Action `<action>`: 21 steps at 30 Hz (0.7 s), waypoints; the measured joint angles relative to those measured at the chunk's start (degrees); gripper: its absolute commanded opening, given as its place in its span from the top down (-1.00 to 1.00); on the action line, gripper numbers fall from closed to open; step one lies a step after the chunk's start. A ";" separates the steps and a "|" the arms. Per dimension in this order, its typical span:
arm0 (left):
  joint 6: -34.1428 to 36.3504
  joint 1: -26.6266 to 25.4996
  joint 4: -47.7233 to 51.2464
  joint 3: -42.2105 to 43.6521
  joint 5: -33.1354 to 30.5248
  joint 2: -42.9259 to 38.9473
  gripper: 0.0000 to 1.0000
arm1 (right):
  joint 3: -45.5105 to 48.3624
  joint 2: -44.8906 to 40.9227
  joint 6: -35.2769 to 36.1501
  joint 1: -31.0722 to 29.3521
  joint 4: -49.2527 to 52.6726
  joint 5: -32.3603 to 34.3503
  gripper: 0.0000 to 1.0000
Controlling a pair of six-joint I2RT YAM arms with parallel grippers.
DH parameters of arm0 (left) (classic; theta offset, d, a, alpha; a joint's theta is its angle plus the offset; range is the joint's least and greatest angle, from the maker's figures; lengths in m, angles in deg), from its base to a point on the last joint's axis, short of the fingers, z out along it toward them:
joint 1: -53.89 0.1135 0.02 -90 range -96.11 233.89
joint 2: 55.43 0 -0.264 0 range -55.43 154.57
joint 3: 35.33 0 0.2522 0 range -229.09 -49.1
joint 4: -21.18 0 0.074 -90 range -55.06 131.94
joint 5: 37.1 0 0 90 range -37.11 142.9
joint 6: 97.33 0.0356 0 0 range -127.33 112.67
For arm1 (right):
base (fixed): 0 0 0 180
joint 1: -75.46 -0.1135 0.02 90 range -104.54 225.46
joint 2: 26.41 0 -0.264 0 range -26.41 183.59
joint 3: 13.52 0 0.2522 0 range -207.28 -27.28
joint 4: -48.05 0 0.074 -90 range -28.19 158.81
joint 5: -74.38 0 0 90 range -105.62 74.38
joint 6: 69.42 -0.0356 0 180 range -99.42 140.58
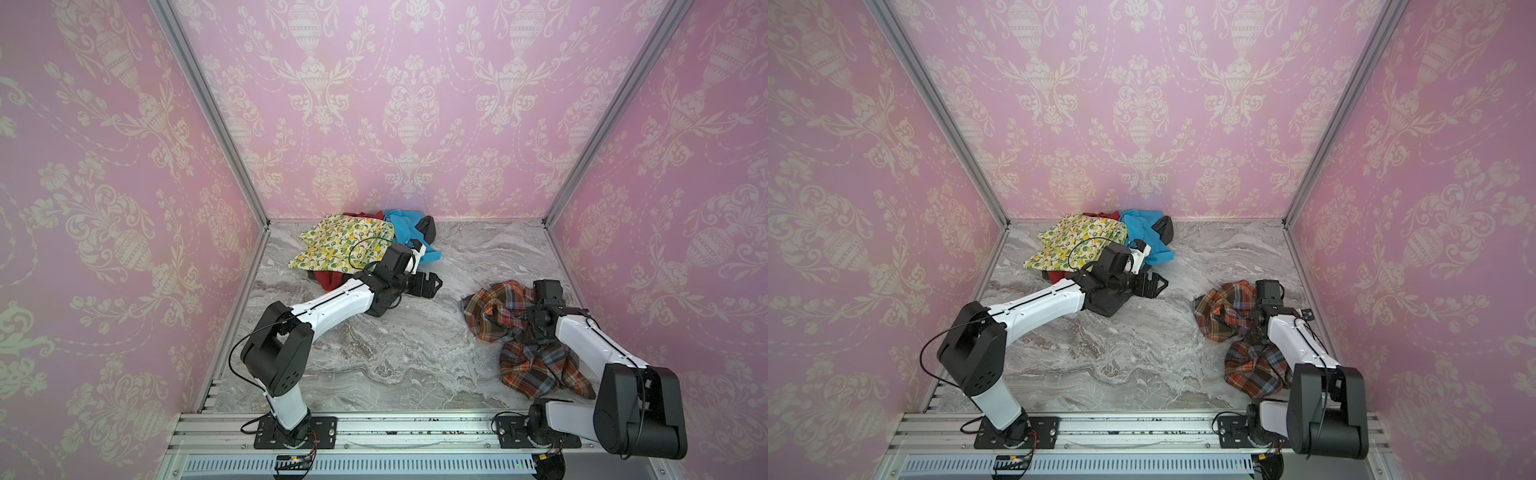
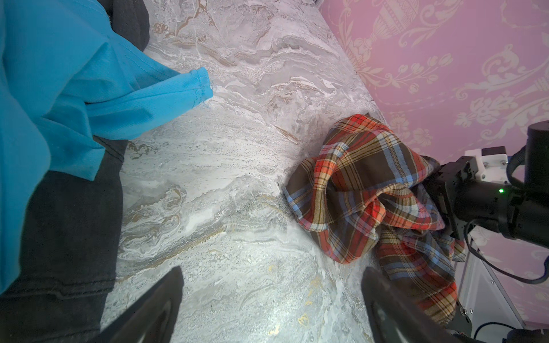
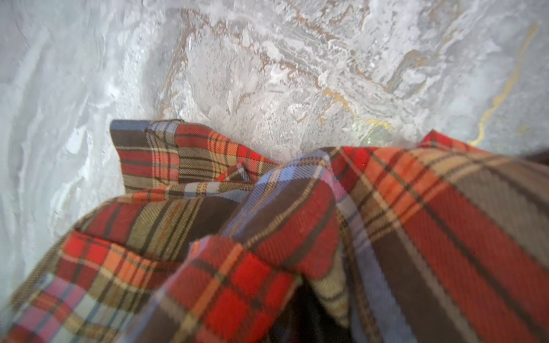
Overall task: Pick out a specific cloth from the pile
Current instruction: 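Open the right gripper and release the plaid shirt on the table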
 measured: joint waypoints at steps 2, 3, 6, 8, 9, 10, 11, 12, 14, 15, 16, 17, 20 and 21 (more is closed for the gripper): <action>0.02 0.00 -0.02 0.00 0.00 0.00 -0.92 | -0.72 -0.33 0.68 0.17 0.68 0.63 -0.06; 0.02 0.00 0.02 0.00 0.00 0.00 -0.92 | -1.03 -0.74 1.05 0.26 1.11 0.90 -0.11; 0.04 0.00 0.09 0.00 0.00 0.00 -0.92 | -2.16 -3.04 2.80 0.42 2.73 1.79 -0.34; 0.04 0.00 0.15 0.00 0.00 0.00 -0.93 | -3.21 -4.92 4.37 0.42 3.54 2.14 -0.54; 0.04 0.00 0.13 0.00 0.00 0.00 -0.93 | -3.65 -5.75 5.11 0.42 3.65 2.21 -0.65; 0.04 0.00 0.15 0.00 0.00 -0.02 -0.93 | -4.17 -6.75 6.38 0.42 3.87 1.97 -0.77; 0.04 0.00 0.15 0.00 0.00 0.00 -0.93 | -4.57 -7.52 7.39 0.42 3.98 1.84 -0.85; 0.04 0.00 0.17 0.00 0.00 0.00 -0.93 | -5.09 -8.35 8.81 0.42 4.04 1.22 -0.93; 0.04 0.00 0.17 0.00 0.00 0.00 -0.94 | -6.12 -9.62 11.61 0.42 4.11 0.07 -0.99; 0.04 0.00 0.17 0.00 -0.02 -0.02 -0.95 | -6.78 -10.14 13.16 0.42 4.28 -0.70 -1.00; 0.04 0.00 0.20 0.00 -0.02 -0.02 -0.95 | -7.43 -10.49 14.45 0.42 4.44 -1.29 -1.00; 0.04 0.00 0.20 0.00 -0.02 -0.02 -0.95 | -7.93 -10.78 15.32 0.42 4.46 -1.70 -1.00; 0.26 0.00 0.22 0.00 -0.02 0.00 -0.95 | -9.77 -11.17 19.32 0.42 5.27 -4.09 -0.98; 0.37 0.00 0.33 0.00 -0.02 0.00 -0.95 | -10.69 -11.26 20.94 0.37 5.51 -5.11 -0.99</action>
